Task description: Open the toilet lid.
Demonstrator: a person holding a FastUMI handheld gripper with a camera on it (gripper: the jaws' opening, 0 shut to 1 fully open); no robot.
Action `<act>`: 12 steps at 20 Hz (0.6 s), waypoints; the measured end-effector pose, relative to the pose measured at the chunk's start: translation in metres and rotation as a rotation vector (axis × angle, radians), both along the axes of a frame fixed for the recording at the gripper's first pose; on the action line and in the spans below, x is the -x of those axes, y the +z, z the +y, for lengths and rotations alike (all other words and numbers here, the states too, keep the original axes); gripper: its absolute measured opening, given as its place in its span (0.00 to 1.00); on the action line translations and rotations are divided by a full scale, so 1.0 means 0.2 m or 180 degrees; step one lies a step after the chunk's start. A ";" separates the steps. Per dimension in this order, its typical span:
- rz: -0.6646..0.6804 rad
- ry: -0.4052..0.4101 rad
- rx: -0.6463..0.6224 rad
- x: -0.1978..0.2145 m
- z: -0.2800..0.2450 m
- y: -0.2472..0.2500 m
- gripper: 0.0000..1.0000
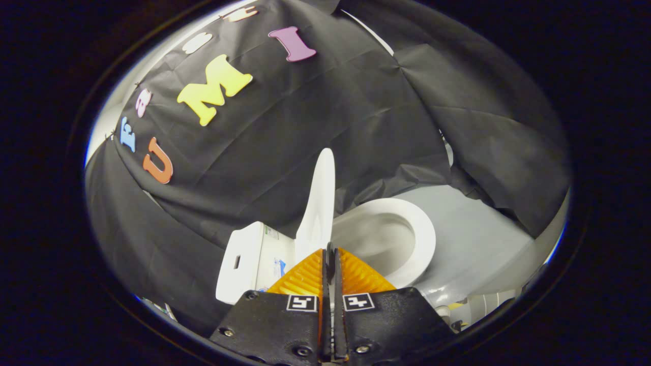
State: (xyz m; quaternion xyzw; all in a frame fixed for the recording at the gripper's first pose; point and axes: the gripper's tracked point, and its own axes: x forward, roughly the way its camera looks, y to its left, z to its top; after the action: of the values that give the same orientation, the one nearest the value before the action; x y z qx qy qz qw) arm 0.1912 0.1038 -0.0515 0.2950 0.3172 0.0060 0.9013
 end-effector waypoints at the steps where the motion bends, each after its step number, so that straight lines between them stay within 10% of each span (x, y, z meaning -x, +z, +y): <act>1: 0.0002 0.0003 0.0035 0.00 0.01 0.00 0.06; 12: -0.0096 0.0148 0.0359 0.01 0.24 0.16 0.06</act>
State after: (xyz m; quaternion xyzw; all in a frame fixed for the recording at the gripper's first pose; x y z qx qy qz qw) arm 0.1894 0.1525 -0.0201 0.2361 0.3101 0.0135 0.9208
